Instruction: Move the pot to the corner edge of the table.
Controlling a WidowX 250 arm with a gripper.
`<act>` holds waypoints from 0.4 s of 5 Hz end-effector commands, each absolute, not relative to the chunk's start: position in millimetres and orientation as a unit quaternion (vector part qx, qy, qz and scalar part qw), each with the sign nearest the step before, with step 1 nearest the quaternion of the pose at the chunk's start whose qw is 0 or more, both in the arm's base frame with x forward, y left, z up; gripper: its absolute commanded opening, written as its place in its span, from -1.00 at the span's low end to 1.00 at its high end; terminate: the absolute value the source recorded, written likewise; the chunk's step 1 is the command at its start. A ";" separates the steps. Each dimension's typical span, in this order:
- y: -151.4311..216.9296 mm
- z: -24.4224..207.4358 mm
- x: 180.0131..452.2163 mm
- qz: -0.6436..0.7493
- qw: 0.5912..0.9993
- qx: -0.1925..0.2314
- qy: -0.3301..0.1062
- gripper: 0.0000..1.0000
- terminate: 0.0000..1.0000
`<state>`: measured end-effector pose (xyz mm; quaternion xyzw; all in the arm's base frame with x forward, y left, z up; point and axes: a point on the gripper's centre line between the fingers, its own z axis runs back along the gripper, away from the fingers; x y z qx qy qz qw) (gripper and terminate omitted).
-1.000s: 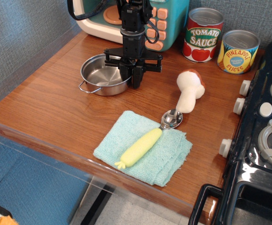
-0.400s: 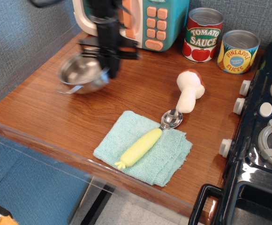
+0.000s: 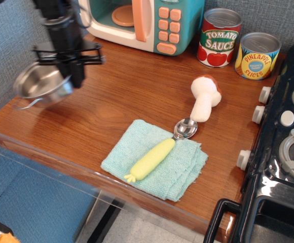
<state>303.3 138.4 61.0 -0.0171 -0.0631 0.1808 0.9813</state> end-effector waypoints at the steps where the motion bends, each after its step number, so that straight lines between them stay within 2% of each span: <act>1: 156.6 60.4 285.9 0.185 0.980 0.001 -0.071 -1.00 -1.00; 2: 156.4 49.9 289.3 0.189 0.980 0.006 -0.062 -1.00 -1.00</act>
